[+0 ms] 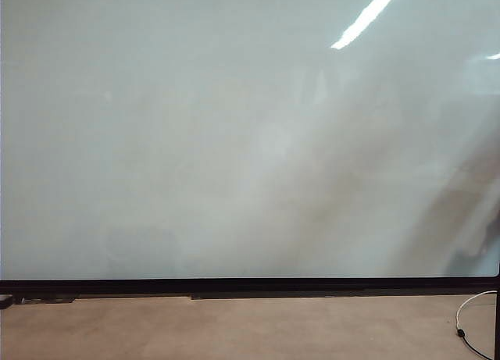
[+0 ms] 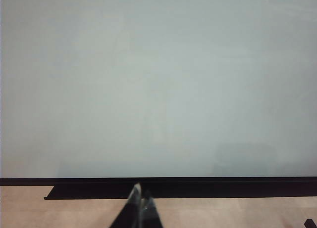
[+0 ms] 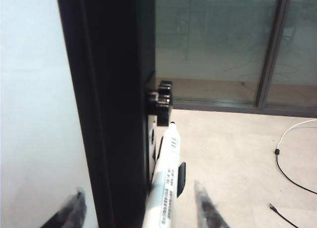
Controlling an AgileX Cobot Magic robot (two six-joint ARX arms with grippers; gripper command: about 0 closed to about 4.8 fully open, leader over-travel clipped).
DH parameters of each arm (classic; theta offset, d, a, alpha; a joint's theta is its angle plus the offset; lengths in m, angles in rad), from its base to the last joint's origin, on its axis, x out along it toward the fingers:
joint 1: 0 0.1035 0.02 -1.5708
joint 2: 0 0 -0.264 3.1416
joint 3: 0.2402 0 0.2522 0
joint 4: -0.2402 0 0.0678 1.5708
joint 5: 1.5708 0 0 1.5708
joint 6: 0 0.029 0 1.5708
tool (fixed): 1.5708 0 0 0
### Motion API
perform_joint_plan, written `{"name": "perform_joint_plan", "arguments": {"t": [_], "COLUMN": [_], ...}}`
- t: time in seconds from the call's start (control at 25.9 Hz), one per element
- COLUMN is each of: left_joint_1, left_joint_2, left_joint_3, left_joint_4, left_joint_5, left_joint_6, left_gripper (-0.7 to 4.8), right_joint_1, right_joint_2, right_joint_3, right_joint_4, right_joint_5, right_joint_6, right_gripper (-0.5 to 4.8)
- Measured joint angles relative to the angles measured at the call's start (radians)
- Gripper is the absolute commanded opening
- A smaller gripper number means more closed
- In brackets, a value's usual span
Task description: Pick up the pen on the shelf to the right of the whiteboard and draw a check mark.
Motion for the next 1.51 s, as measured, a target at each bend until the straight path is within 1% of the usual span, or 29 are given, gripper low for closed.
{"name": "perform_joint_plan", "arguments": {"t": [0.54,1.01,1.12,1.35,1.51], "left_joint_1": [0.000,0.000,0.000,0.000,0.000], "left_joint_2": [0.000,0.000,0.000,0.000,0.000], "left_joint_3": [0.000,0.000,0.000,0.000,0.000], "left_joint_4": [0.000,0.000,0.000,0.000,0.000], "left_joint_5": [0.000,0.000,0.000,0.000,0.000], "left_joint_6": [0.000,0.000,0.000,0.000,0.000], "left_gripper": [-0.05,-0.05,-0.05,-0.04,-0.04], "right_joint_1": [0.002,0.002,0.003,0.003,0.006], "right_joint_2": [0.017,0.047,0.050,0.078,0.095], "right_joint_3": [0.006,0.033,0.039,0.049,0.048], "right_joint_4": [0.004,0.020,0.023,0.024,0.053], "right_joint_5": [0.030,0.024,0.024,0.015,0.011], "right_joint_6": [0.061,0.083,0.085,0.094,0.109], "right_gripper": [2.69,2.60,2.41,2.42,2.42]}}
